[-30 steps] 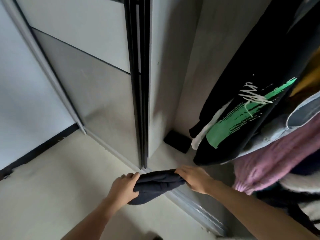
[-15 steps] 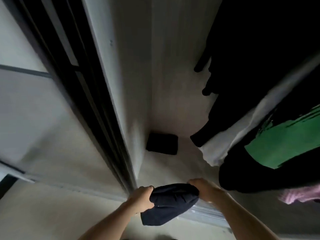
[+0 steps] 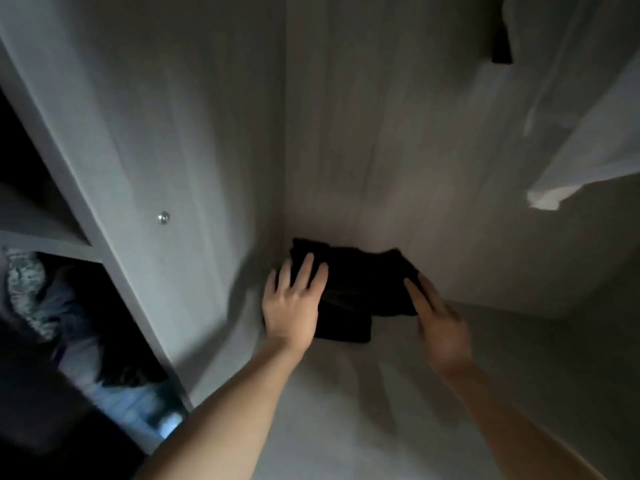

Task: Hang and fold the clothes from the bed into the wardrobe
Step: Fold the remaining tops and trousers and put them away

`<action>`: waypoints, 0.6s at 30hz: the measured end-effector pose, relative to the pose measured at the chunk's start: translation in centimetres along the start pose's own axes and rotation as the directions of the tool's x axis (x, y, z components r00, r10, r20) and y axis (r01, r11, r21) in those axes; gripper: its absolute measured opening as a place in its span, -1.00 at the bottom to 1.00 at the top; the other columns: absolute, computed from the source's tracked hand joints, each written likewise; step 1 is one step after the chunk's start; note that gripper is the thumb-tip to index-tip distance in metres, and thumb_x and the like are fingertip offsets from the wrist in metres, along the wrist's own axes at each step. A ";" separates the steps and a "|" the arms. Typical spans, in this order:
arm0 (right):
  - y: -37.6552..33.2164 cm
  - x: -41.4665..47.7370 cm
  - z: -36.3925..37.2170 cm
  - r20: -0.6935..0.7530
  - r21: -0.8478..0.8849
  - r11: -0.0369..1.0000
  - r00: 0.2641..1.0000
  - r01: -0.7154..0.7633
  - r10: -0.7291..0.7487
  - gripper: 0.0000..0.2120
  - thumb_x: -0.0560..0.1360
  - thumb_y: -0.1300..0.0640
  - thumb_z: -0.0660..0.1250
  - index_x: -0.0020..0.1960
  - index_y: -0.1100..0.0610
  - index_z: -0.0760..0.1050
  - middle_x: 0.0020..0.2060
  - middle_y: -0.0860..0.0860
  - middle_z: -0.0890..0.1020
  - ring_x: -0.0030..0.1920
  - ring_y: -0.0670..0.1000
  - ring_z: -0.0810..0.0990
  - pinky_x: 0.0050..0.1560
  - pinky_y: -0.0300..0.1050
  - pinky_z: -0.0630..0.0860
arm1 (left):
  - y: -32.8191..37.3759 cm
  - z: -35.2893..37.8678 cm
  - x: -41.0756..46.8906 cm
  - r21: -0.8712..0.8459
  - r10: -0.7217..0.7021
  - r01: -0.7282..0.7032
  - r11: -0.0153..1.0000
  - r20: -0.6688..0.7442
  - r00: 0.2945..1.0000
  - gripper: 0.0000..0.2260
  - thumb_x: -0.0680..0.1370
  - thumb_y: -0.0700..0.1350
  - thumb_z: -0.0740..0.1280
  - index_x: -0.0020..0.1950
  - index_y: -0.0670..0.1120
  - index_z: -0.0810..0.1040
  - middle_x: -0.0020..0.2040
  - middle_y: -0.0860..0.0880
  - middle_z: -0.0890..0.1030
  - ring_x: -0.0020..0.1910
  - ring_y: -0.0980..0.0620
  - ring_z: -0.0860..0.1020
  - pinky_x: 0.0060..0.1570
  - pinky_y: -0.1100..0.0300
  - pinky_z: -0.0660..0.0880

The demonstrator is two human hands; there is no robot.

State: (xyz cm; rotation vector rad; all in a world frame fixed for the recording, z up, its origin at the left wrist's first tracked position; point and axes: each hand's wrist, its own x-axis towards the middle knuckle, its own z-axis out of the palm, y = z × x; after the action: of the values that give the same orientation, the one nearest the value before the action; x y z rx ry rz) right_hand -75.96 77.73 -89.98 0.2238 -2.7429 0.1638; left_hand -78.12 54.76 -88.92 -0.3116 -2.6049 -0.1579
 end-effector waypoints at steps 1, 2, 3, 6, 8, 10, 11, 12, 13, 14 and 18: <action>-0.4 1.2 1.8 -0.073 0.037 0.999 0.997 -0.012 0.015 -0.16 0.07 0.51 0.36 0.32 0.12 0.34 0.22 0.21 0.55 -0.39 0.18 0.63 -0.60 -0.14 0.45 | -0.7 1.3 1.2 0.027 -0.022 0.024 0.999 -0.052 0.998 -0.52 0.35 -0.21 0.10 0.18 0.00 0.58 0.23 -0.13 0.57 0.16 -0.22 0.53 0.10 -0.11 0.44; -0.8 1.7 3.6 -0.101 0.076 0.995 0.993 -0.060 0.068 -0.12 0.05 0.55 0.37 0.33 0.15 0.34 0.25 0.24 0.52 -0.25 0.23 0.66 -0.57 -0.08 0.49 | -1.0 2.2 1.6 0.038 -0.038 0.039 0.998 -0.044 0.998 -0.49 0.36 -0.21 0.10 0.28 0.02 0.49 0.31 -0.17 0.49 0.28 -0.24 0.42 0.23 -0.16 0.29; -1.4 2.5 5.6 -0.050 0.104 0.990 0.994 -0.093 0.098 -0.04 -0.01 0.57 0.42 0.35 0.18 0.32 0.25 0.27 0.50 -0.10 0.28 0.65 -0.49 0.00 0.55 | -1.3 3.5 1.9 0.056 -0.062 0.064 0.996 -0.041 0.997 -0.47 0.39 -0.21 0.14 0.36 0.03 0.40 0.39 -0.21 0.38 0.35 -0.25 0.32 0.29 -0.15 0.18; -2.7 2.8 11.2 0.153 0.020 0.986 0.975 -0.167 0.162 0.10 0.11 0.46 0.51 0.49 0.24 -0.02 0.35 0.32 0.36 0.27 0.33 0.45 0.02 0.18 0.53 | -2.5 7.6 -0.4 0.192 -0.146 0.085 0.978 0.330 0.933 -0.31 0.52 -0.21 0.23 0.56 0.06 -0.03 0.53 -0.25 -0.14 0.52 -0.24 -0.05 0.43 -0.15 -0.05; -2.9 2.1 14.8 0.414 -0.014 0.968 0.880 -0.250 0.234 -0.04 0.45 0.33 0.31 0.51 0.04 -0.34 0.51 0.20 0.02 0.49 0.22 0.09 0.35 0.09 0.27 | -3.3 10.0 -2.8 0.250 -0.232 0.098 0.963 0.595 0.770 -0.29 0.58 -0.18 0.17 0.54 0.06 -0.26 0.52 -0.19 -0.31 0.51 -0.20 -0.25 0.45 -0.14 -0.13; -3.1 1.5 16.2 0.573 -0.017 0.957 0.782 -0.290 0.247 -0.16 0.54 0.24 0.20 0.49 -0.10 -0.37 0.52 0.12 -0.15 0.51 0.17 -0.06 0.41 0.07 0.17 | -3.5 11.4 -3.7 0.237 -0.228 0.091 0.967 0.650 0.725 -0.27 0.59 -0.11 0.20 0.53 0.07 -0.29 0.53 -0.15 -0.30 0.51 -0.19 -0.26 0.44 -0.14 -0.11; -3.2 1.4 16.6 0.588 -0.017 0.964 0.777 -0.265 0.224 -0.20 0.56 0.21 0.18 0.50 -0.12 -0.34 0.52 0.12 -0.19 0.51 0.17 -0.09 0.42 0.08 0.14 | -3.4 12.2 -3.7 0.206 -0.213 0.097 0.974 0.667 0.714 -0.28 0.59 -0.09 0.20 0.53 0.07 -0.28 0.53 -0.13 -0.29 0.51 -0.19 -0.25 0.44 -0.13 -0.09; -3.3 1.3 17.1 0.615 -0.021 0.973 0.764 -0.228 0.192 -0.23 0.57 0.19 0.17 0.51 -0.12 -0.30 0.52 0.11 -0.21 0.51 0.17 -0.12 0.43 0.10 0.12 | -3.2 12.6 -3.6 0.171 -0.207 0.122 0.978 0.691 0.692 -0.29 0.60 -0.07 0.19 0.53 0.07 -0.27 0.54 -0.11 -0.28 0.51 -0.18 -0.24 0.44 -0.12 -0.08; -3.4 1.4 17.1 0.646 -0.016 0.979 0.745 -0.202 0.165 -0.26 0.57 0.17 0.16 0.52 -0.14 -0.26 0.52 0.10 -0.23 0.51 0.17 -0.13 0.43 0.11 0.09 | -3.1 12.8 -3.4 0.144 -0.203 0.143 0.979 0.725 0.659 -0.30 0.60 -0.05 0.19 0.54 0.08 -0.25 0.54 -0.10 -0.26 0.52 -0.16 -0.22 0.45 -0.10 -0.08; -3.5 1.5 17.0 0.679 -0.011 0.981 0.719 -0.193 0.149 -0.28 0.57 0.16 0.16 0.52 -0.14 -0.22 0.52 0.08 -0.23 0.51 0.16 -0.13 0.43 0.12 0.07 | -2.8 13.0 -3.4 0.122 -0.201 0.167 0.978 0.757 0.622 -0.31 0.60 -0.03 0.20 0.54 0.08 -0.22 0.55 -0.08 -0.24 0.52 -0.15 -0.20 0.45 -0.09 -0.07; -3.5 0.5 16.2 0.688 -0.017 0.980 0.708 -0.198 0.155 -0.31 0.58 0.14 0.13 0.53 -0.11 -0.22 0.53 0.07 -0.16 0.52 0.15 -0.10 0.45 0.11 0.06 | -1.3 12.9 -4.8 0.089 -0.228 0.251 0.964 0.767 0.600 -0.35 0.59 -0.01 0.19 0.55 0.07 -0.14 0.56 -0.09 -0.16 0.53 -0.15 -0.09 0.45 -0.07 -0.01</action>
State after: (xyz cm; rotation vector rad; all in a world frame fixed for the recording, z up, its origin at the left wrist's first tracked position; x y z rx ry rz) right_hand -81.68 71.93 -104.43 0.0264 -3.5193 0.2549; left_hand -80.51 54.81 -102.55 -0.0091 -3.5223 -0.1814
